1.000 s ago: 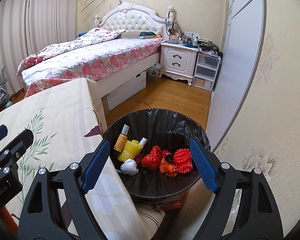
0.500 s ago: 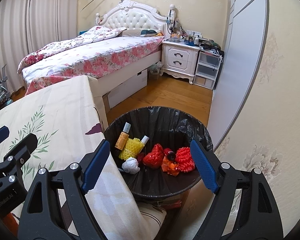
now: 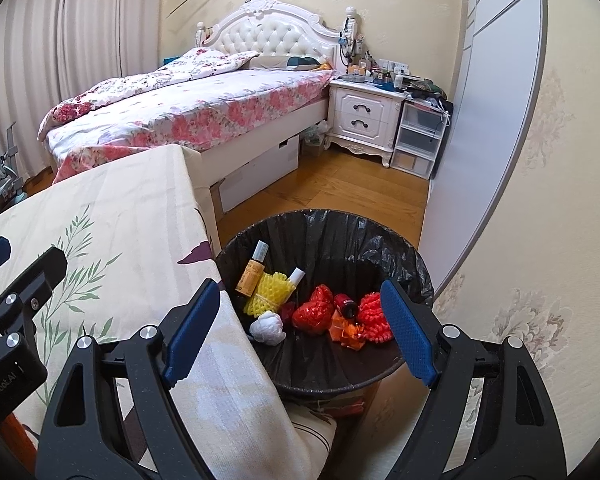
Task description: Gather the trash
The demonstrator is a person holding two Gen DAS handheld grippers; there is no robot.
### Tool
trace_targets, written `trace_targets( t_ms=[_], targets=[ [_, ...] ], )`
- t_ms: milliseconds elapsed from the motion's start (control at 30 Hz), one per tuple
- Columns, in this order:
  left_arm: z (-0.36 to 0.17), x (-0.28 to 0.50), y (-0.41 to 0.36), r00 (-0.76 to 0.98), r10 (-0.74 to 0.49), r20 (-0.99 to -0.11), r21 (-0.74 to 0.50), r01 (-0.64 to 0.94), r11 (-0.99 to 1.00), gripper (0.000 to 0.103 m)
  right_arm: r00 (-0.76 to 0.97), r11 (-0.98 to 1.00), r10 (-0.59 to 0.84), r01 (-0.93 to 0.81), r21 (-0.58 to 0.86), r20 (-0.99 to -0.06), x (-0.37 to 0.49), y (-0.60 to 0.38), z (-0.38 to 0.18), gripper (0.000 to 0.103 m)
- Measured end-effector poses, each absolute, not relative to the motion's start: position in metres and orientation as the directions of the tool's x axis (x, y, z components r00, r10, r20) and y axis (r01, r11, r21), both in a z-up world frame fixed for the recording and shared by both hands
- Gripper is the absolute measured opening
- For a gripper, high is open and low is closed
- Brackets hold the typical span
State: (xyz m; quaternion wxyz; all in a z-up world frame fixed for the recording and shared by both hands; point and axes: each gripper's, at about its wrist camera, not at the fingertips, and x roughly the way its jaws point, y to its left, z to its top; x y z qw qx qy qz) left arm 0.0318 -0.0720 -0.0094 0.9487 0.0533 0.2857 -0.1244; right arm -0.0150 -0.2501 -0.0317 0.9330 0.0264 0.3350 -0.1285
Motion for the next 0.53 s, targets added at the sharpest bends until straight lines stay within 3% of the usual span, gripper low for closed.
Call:
trace_targets(
  t_ms=[533],
  targets=[
    [-0.019,0.046,-0.032,0.792,-0.118,-0.599,0.018,0.161,0.987,0.085,0.747,0.98,-0.178,0.195,-0.045,-0.64,-0.003,-0.224,-0.028,0.08]
  ],
)
